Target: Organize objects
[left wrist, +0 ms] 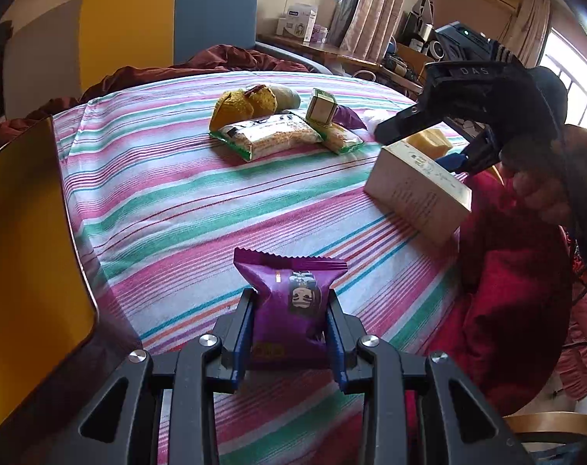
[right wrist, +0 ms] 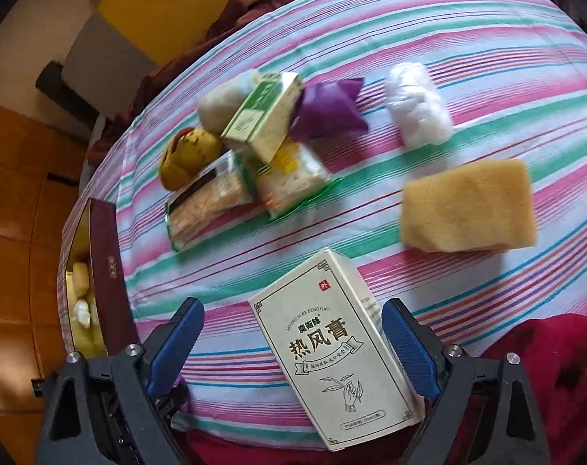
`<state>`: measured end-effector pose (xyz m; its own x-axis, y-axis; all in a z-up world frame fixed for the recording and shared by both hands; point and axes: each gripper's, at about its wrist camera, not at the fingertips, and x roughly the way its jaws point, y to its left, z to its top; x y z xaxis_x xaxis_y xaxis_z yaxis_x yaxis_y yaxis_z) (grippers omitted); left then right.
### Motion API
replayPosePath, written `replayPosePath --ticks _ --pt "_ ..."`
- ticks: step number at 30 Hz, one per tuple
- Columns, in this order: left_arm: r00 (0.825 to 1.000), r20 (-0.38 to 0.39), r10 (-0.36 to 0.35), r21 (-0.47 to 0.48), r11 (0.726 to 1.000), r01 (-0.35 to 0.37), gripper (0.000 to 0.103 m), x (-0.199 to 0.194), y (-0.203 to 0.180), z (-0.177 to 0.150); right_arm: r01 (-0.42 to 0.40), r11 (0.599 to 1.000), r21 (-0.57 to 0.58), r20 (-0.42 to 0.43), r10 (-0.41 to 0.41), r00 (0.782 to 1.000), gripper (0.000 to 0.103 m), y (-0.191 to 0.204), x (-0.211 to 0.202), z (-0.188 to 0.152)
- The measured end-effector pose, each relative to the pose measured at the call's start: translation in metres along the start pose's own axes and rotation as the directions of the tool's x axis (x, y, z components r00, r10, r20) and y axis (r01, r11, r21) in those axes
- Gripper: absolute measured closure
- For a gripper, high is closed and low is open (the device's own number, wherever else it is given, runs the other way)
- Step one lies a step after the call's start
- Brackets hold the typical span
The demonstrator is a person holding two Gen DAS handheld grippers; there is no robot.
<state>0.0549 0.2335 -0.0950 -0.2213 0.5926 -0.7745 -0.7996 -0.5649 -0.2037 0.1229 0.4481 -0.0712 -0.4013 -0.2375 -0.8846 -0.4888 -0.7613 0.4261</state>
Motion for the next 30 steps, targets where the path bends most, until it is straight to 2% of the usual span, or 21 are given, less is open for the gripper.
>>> replayPosePath --ticks 6,7,8,9,10,12,17,21,26,30 --pt "1.0 0.006 0.0 -0.014 1.0 0.0 0.07 -0.004 0.003 -0.005 0.125 0.98 -0.155 -0.027 -0.13 0.991 0.012 0.028 0.016 -0.009" --pt "1.0 0.009 0.001 -0.016 1.0 0.0 0.07 -0.004 0.003 -0.006 0.145 0.974 -0.174 -0.021 -0.151 0.988 0.017 0.031 0.016 -0.01" --pt "1.0 0.012 0.001 -0.018 1.0 -0.001 0.07 -0.005 0.003 -0.006 0.18 0.963 -0.203 -0.011 -0.186 0.983 0.034 0.034 0.018 -0.011" --pt "1.0 0.014 0.002 -0.018 1.0 -0.002 0.07 -0.006 0.003 -0.007 0.227 0.944 -0.241 -0.002 -0.234 0.972 0.046 0.039 0.02 -0.014" --pt "1.0 0.015 0.002 -0.018 1.0 -0.002 0.07 -0.007 0.002 -0.008 0.261 0.925 -0.274 0.011 -0.269 0.963 0.05 0.043 0.022 -0.016" --pt "1.0 0.017 0.005 -0.021 1.0 -0.005 0.07 -0.008 0.003 -0.009 0.308 0.89 -0.335 0.05 -0.31 0.949 0.051 0.057 0.028 -0.02" --pt "1.0 0.014 0.016 -0.021 1.0 -0.016 0.07 -0.011 0.005 -0.012 0.308 0.894 -0.325 0.116 -0.285 0.951 0.052 0.065 0.051 -0.021" --pt "0.999 0.035 0.02 -0.034 0.999 -0.019 0.07 -0.025 0.009 -0.013 0.311 0.874 -0.373 0.138 -0.279 0.95 0.051 0.075 0.059 -0.022" --pt "0.99 0.127 0.058 -0.072 0.996 -0.05 0.07 -0.075 0.023 -0.008 0.32 0.862 -0.394 0.146 -0.285 0.947 0.052 0.08 0.058 -0.025" --pt "0.969 0.183 0.167 -0.178 0.975 -0.134 0.07 -0.124 0.061 -0.008 0.32 0.858 -0.401 0.147 -0.285 0.947 0.051 0.081 0.059 -0.025"
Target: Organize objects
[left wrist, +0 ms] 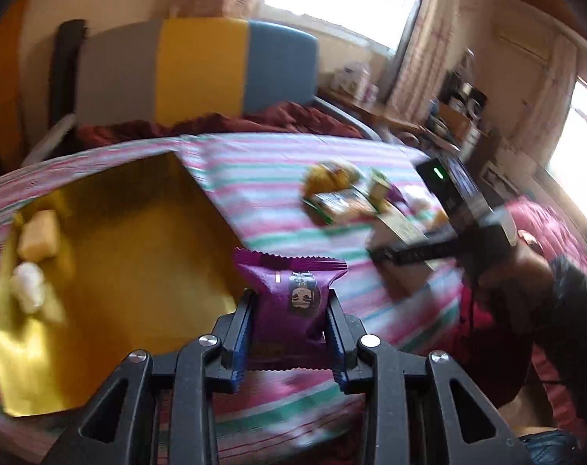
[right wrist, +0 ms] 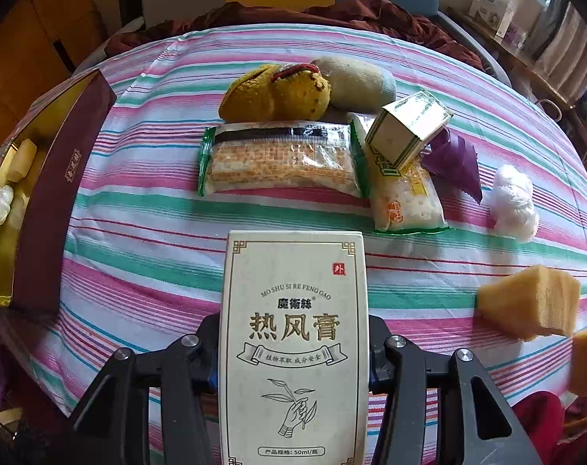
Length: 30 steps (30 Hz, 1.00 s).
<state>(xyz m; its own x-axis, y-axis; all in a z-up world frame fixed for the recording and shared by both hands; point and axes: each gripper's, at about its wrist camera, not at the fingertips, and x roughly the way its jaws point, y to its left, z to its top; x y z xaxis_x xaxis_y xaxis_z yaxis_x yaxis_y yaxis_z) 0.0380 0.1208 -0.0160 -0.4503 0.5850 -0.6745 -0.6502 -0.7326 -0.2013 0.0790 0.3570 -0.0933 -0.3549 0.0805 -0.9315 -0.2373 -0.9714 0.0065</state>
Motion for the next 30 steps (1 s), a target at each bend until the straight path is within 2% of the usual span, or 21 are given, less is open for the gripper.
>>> replayPosePath --ticks 2,3,5,10,15,20,23,26,28,30 --pt "0.997 0.014 0.079 -0.032 0.996 -0.078 0.07 -0.013 0.025 0.004 0.001 1.0 -0.001 0.0 -0.001 1.0 0.051 0.0 0.0 0.0" --pt "0.991 0.013 0.136 -0.049 0.99 -0.135 0.07 -0.018 0.042 0.006 0.002 1.0 -0.003 0.001 -0.002 1.0 0.051 0.001 0.0 0.0" --pt "0.979 -0.006 0.205 -0.073 0.976 -0.205 0.07 -0.02 0.066 0.006 0.001 1.0 -0.012 0.002 -0.001 1.0 0.051 0.002 0.0 -0.001" --pt "0.934 -0.094 0.345 -0.101 0.93 -0.354 0.07 -0.014 0.116 -0.006 -0.002 1.0 -0.022 0.004 0.002 1.0 0.051 0.004 -0.001 -0.002" --pt "0.908 -0.164 0.386 -0.099 0.909 -0.404 0.069 0.003 0.142 -0.02 -0.004 1.0 -0.027 0.005 0.004 1.0 0.051 0.001 -0.004 -0.006" --pt "0.892 -0.195 0.408 -0.096 0.897 -0.431 0.069 0.012 0.148 -0.032 -0.002 1.0 -0.028 0.006 0.002 1.0 0.051 0.003 -0.003 -0.005" --pt "0.888 -0.202 0.414 -0.096 0.894 -0.438 0.068 0.013 0.151 -0.035 -0.002 1.0 -0.029 0.006 0.002 1.0 0.051 0.003 -0.003 -0.005" --pt "0.879 -0.209 0.429 -0.1 0.884 -0.456 0.059 0.014 0.153 -0.036 -0.002 1.0 -0.029 0.006 0.002 1.0 0.051 0.003 -0.003 -0.005" --pt "0.873 -0.2 0.445 -0.106 0.876 -0.47 0.058 0.011 0.152 -0.038 -0.004 1.0 -0.027 0.005 0.004 1.0 0.051 0.003 -0.003 -0.005" --pt "0.877 -0.189 0.443 -0.125 0.875 -0.468 0.058 0.006 0.152 -0.038 -0.005 1.0 -0.026 0.005 0.005 1.0 0.051 0.002 -0.003 -0.005"
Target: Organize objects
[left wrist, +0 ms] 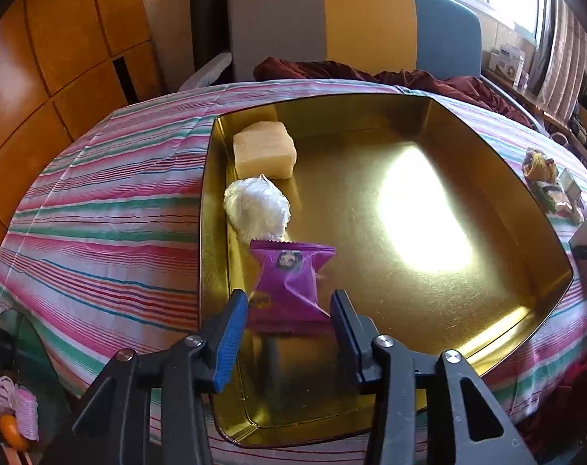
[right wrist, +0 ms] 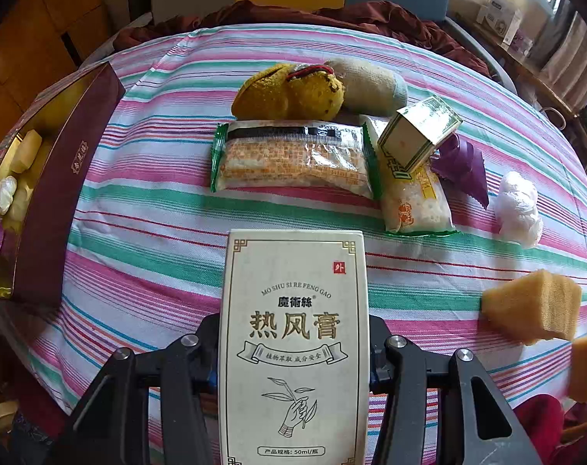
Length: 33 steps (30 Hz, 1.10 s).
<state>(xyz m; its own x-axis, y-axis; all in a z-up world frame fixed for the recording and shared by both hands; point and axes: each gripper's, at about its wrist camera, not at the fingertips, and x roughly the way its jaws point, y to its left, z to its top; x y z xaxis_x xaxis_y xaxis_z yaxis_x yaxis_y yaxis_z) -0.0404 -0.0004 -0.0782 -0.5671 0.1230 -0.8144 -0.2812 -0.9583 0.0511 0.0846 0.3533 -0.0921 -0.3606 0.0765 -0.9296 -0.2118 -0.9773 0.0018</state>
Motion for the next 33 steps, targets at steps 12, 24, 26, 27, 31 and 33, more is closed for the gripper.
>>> replayPosePath --ticks 12,24,26,27,31,33 --pt "0.997 0.071 0.025 -0.087 0.996 -0.019 0.058 -0.03 0.014 -0.005 -0.003 1.0 0.003 0.0 0.003 1.0 0.051 -0.001 0.0 0.0" --pt "0.99 0.138 0.043 -0.188 0.982 -0.016 0.058 -0.068 0.033 -0.016 -0.004 1.0 0.021 0.028 0.003 1.0 0.052 0.001 -0.008 0.001" --pt "0.988 0.146 0.047 -0.19 0.982 -0.019 0.058 -0.071 0.032 -0.017 -0.034 0.998 0.052 0.055 0.032 0.998 0.052 0.001 -0.02 0.002" --pt "0.988 0.149 0.046 -0.19 0.982 -0.017 0.058 -0.071 0.032 -0.017 -0.053 0.996 0.067 0.073 0.048 0.996 0.052 0.002 -0.028 0.003" --pt "0.987 0.153 0.051 -0.205 0.979 -0.018 0.058 -0.07 0.033 -0.019 -0.154 0.987 0.054 0.16 0.144 0.977 0.052 0.031 -0.065 0.019" --pt "0.986 0.154 0.058 -0.229 0.973 -0.022 0.058 -0.071 0.037 -0.02 -0.215 0.977 0.009 0.185 0.21 0.96 0.052 0.059 -0.081 0.031"
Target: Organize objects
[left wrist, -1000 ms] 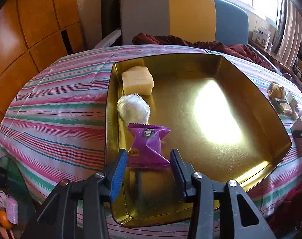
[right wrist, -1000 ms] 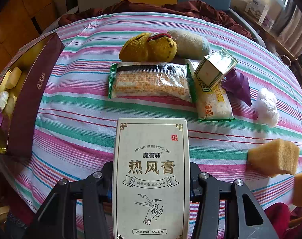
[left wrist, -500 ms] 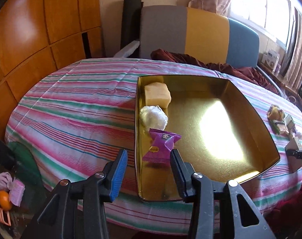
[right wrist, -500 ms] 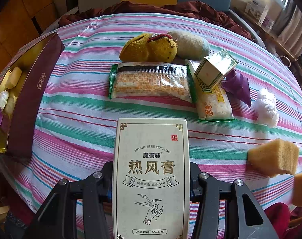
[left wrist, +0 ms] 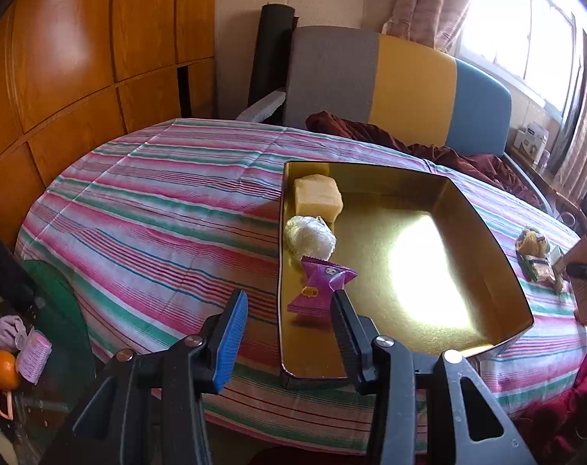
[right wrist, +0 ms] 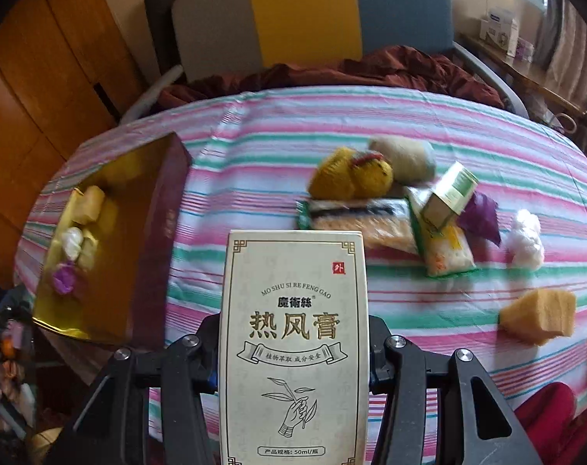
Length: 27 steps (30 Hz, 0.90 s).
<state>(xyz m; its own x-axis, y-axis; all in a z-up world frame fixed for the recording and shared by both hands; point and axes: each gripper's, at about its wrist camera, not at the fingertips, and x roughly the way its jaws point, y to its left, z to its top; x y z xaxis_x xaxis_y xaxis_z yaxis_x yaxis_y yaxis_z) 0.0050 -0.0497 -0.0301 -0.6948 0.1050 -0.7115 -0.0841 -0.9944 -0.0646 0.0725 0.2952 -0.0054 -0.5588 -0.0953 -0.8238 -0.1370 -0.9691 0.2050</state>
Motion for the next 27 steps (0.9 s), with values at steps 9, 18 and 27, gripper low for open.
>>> replayPosePath --ticks 9,18,27 --pt "1.0 0.021 0.021 -0.091 0.996 -0.019 0.058 -0.005 0.018 0.005 -0.206 0.965 -0.164 -0.103 0.191 0.976 0.051 0.169 0.067 0.031" --pt "1.0 -0.018 0.008 -0.12 0.993 -0.01 0.058 0.005 0.024 0.001 -0.28 0.959 -0.045 -0.311 0.253 0.916 0.046 0.239 0.165 0.013" --pt "1.0 -0.012 0.026 -0.121 0.992 -0.027 0.058 0.005 0.023 -0.001 -0.475 0.868 0.144 -0.312 0.495 0.811 0.015 0.242 0.176 -0.01"
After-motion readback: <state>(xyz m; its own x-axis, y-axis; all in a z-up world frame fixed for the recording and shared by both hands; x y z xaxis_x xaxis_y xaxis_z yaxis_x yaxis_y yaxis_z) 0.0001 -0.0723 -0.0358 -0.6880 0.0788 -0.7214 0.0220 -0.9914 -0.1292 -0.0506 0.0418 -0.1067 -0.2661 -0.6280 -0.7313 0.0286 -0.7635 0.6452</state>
